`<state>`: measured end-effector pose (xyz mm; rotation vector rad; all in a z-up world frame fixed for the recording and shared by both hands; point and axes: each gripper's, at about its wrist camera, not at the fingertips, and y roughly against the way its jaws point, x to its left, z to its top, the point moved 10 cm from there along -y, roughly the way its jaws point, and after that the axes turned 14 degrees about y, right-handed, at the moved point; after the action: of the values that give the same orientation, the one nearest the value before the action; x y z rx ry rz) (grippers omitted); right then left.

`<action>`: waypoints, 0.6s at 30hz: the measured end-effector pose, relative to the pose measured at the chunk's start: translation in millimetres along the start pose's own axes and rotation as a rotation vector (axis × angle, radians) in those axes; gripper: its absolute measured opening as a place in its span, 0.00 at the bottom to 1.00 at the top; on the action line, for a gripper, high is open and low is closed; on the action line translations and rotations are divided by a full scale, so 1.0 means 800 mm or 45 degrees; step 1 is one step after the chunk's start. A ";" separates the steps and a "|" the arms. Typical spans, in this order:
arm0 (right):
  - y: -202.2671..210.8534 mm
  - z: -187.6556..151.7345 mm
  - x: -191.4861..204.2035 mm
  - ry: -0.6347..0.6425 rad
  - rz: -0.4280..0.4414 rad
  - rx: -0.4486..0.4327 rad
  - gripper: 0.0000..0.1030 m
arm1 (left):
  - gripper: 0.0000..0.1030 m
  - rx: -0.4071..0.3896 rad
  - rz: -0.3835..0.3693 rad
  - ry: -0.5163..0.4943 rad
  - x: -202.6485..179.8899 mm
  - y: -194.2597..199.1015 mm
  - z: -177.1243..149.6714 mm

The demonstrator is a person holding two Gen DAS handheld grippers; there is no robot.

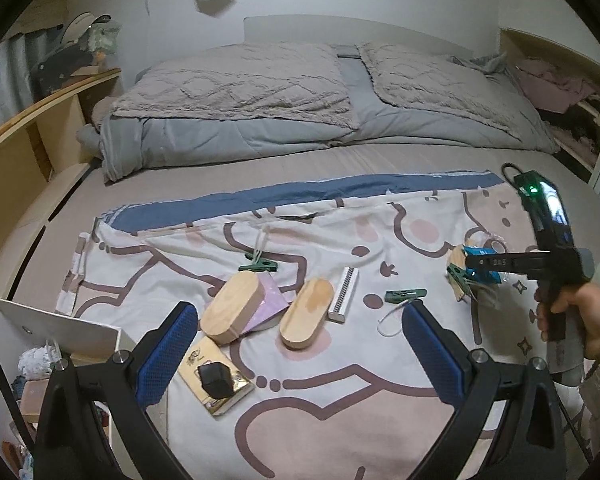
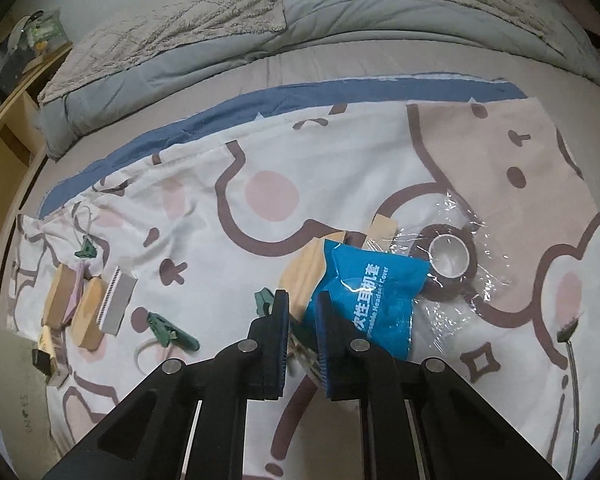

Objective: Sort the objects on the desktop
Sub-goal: 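Lower the right tool toward a green clothespin beside the blue packet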

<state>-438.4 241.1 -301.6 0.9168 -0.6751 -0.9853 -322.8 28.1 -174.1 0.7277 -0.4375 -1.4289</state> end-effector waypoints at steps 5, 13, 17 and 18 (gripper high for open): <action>-0.016 -0.007 0.004 0.008 0.031 0.009 0.13 | 1.00 -0.002 -0.015 -0.023 -0.007 0.001 -0.003; -0.011 -0.037 0.039 0.065 0.122 0.073 0.14 | 1.00 0.021 -0.028 -0.030 -0.015 0.000 -0.012; -0.008 -0.059 0.056 0.122 0.143 0.133 0.14 | 1.00 0.011 -0.042 -0.038 -0.020 0.006 -0.012; -0.006 -0.066 0.061 0.133 0.155 0.152 0.14 | 1.00 0.007 -0.045 -0.041 -0.020 0.008 -0.012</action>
<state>-377.3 213.4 -326.8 1.0124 -0.6988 -0.7901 -314.1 45.6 -174.2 0.7208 -0.4556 -1.4751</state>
